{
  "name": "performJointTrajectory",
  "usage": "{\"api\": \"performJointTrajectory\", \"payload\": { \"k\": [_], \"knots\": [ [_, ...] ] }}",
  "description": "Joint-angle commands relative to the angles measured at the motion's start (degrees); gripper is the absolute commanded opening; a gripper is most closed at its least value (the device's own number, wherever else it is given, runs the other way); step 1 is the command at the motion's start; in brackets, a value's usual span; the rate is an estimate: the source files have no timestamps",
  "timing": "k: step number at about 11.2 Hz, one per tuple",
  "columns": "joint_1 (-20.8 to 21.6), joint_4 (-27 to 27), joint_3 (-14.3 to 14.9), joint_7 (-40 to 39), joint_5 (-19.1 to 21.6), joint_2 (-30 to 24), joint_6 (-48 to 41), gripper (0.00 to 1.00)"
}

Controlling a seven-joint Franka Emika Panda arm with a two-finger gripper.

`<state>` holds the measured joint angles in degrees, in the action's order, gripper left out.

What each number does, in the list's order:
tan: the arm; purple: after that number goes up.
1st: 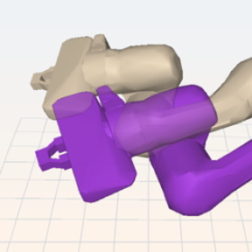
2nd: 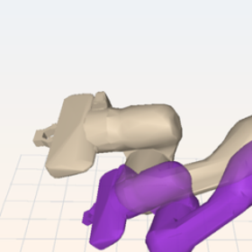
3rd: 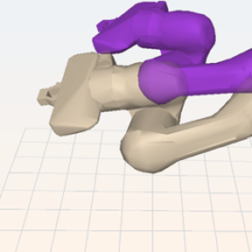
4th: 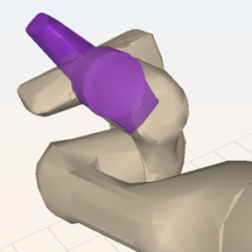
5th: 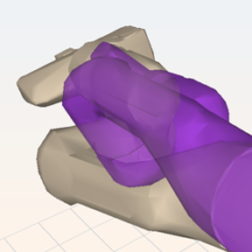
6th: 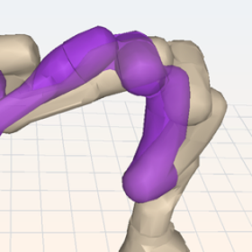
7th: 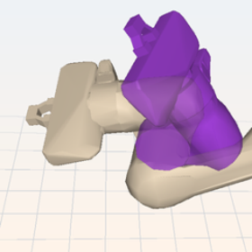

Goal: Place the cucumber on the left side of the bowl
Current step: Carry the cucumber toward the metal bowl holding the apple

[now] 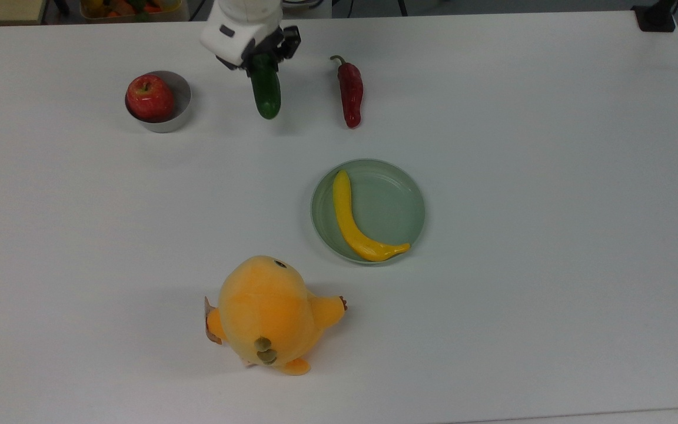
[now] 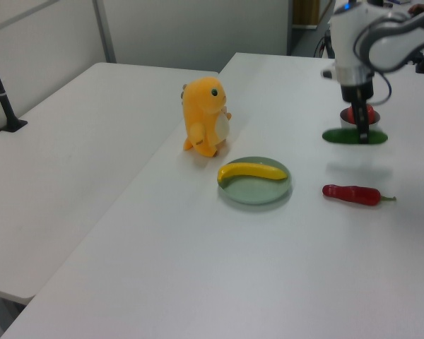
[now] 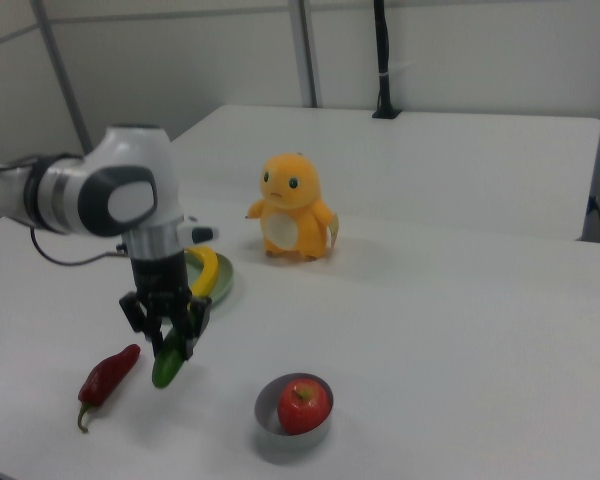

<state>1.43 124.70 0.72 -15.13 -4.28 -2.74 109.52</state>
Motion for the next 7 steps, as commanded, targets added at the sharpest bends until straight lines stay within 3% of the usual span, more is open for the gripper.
{"api": "performJointTrajectory", "payload": {
  "k": [1,3,7],
  "knots": [
    [-0.3,-10.8,2.0,-0.9,1.4,-1.0,-12.1,0.1],
    [-0.2,-16.0,4.5,-4.3,3.9,-1.0,-17.1,0.1],
    [-0.3,-16.8,7.6,-8.4,3.9,-1.4,-17.4,0.1]
  ]
}}
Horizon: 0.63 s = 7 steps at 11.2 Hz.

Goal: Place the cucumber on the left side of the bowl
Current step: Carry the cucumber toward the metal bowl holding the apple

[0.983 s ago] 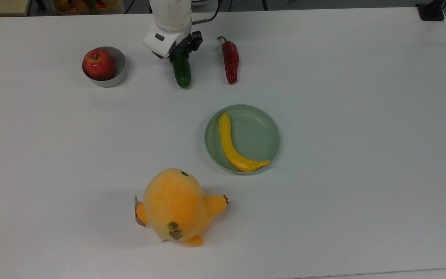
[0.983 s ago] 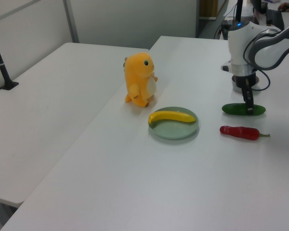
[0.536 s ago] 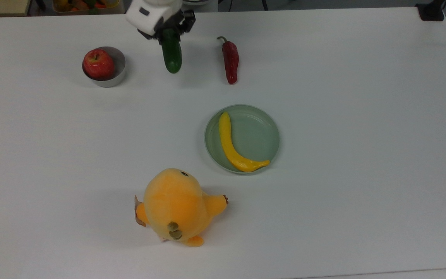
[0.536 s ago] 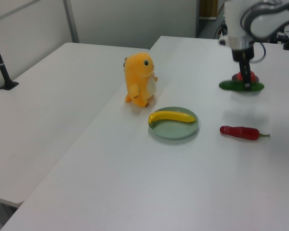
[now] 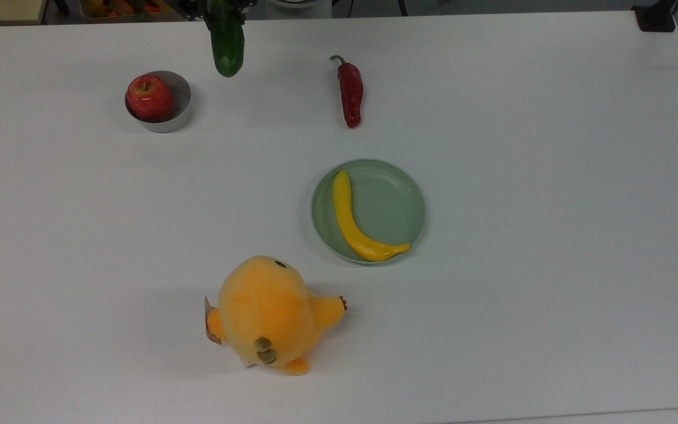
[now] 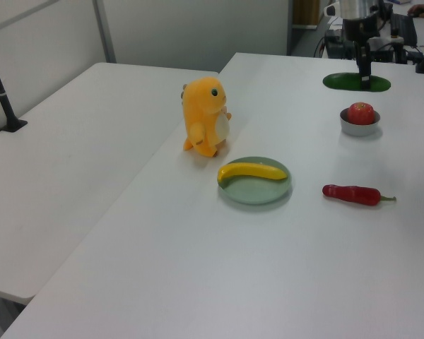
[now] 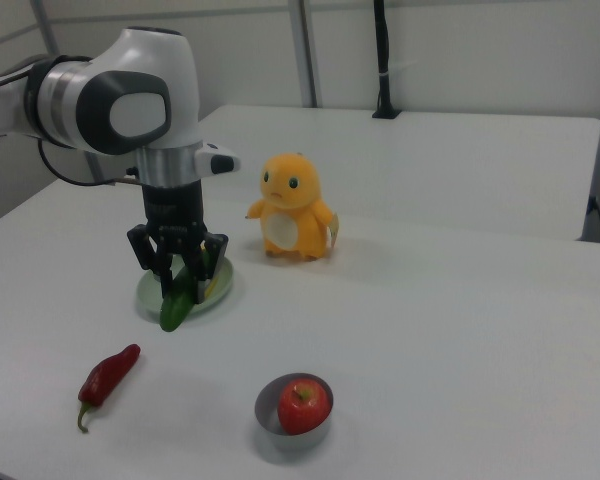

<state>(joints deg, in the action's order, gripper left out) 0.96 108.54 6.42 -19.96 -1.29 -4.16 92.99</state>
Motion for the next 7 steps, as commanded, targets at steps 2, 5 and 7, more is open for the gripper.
{"api": "performJointTrajectory", "payload": {
  "k": [2,5,7],
  "knots": [
    [-0.1,-0.4,3.6,-6.2,0.2,0.3,0.6,0.1],
    [-0.2,2.3,5.3,-7.4,-1.0,1.1,5.8,0.1],
    [-0.6,5.2,5.4,-7.4,-2.0,2.0,9.6,0.1]
  ]
}}
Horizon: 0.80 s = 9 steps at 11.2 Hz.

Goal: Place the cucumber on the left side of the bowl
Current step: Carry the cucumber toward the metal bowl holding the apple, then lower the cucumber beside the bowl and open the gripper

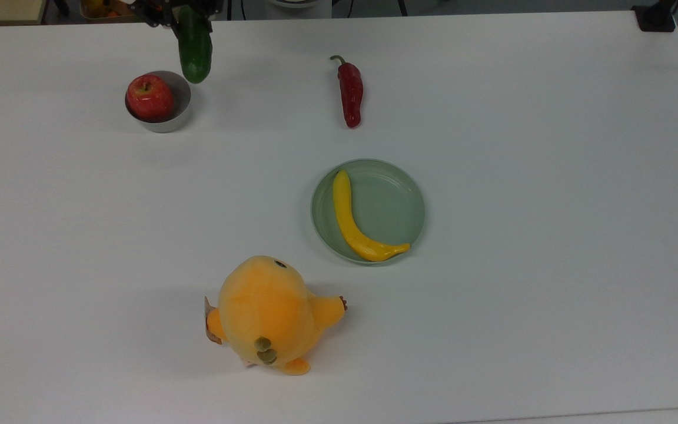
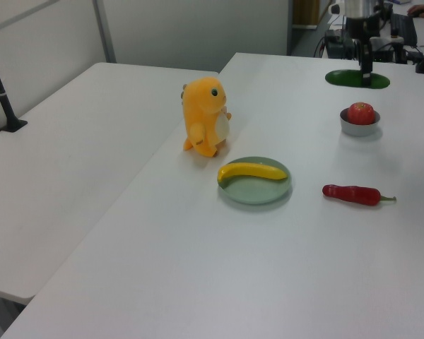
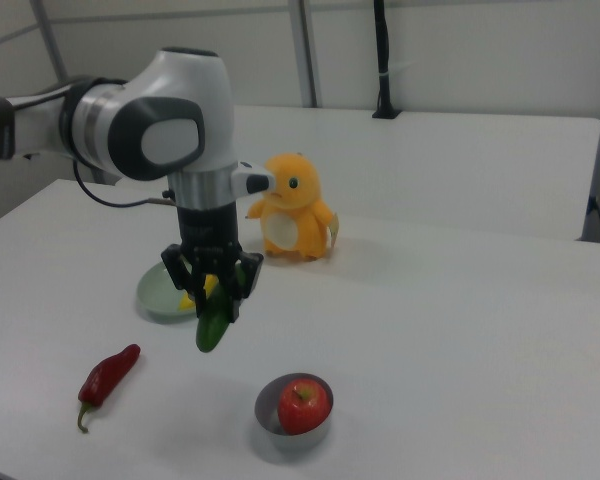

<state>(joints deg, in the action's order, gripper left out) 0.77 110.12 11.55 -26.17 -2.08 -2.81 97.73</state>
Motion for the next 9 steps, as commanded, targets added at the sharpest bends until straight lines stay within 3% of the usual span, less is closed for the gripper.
{"api": "performJointTrajectory", "payload": {
  "k": [1,9],
  "knots": [
    [-0.5,4.8,0.2,-1.2,-1.5,1.3,6.4,0.1],
    [0.1,12.5,0.2,-0.3,-3.4,7.6,19.2,0.1]
  ]
}}
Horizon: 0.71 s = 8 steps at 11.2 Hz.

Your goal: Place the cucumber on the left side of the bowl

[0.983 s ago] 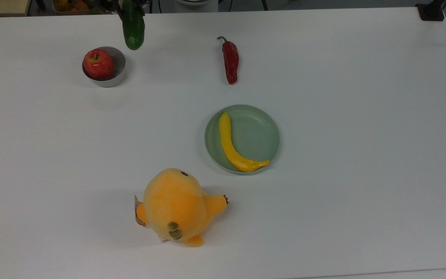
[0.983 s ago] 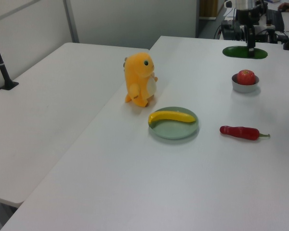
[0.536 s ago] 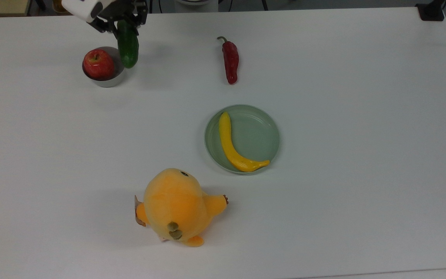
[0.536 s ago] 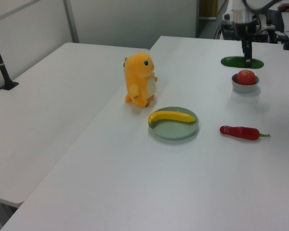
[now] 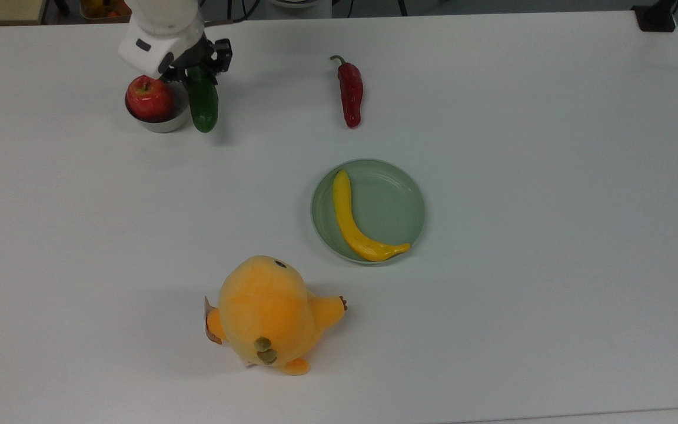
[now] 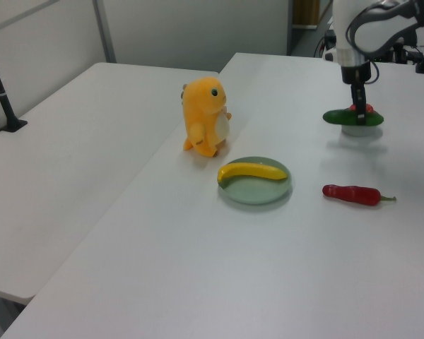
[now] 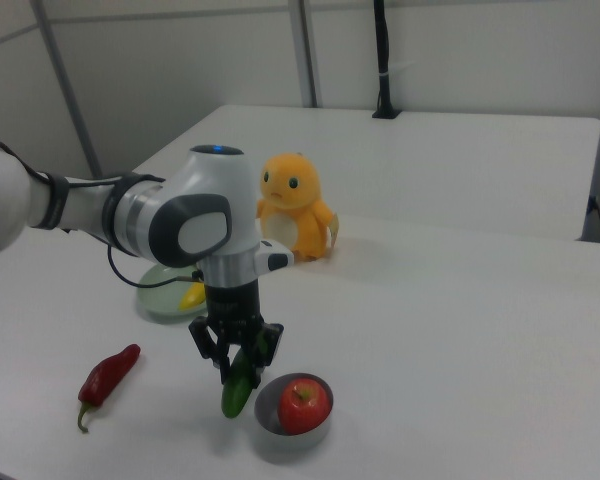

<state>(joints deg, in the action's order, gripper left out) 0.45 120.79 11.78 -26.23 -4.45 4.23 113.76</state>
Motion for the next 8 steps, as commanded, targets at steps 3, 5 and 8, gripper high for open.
{"api": "performJointTrajectory", "payload": {
  "k": [3,5,8],
  "knots": [
    [0.3,1.7,0.0,-0.2,-1.0,1.1,3.6,0.11],
    [0.3,1.7,0.0,-0.2,-1.0,1.1,3.5,0.29],
    [0.3,1.6,0.0,-0.2,-1.0,1.0,3.5,0.74]
  ]
}}
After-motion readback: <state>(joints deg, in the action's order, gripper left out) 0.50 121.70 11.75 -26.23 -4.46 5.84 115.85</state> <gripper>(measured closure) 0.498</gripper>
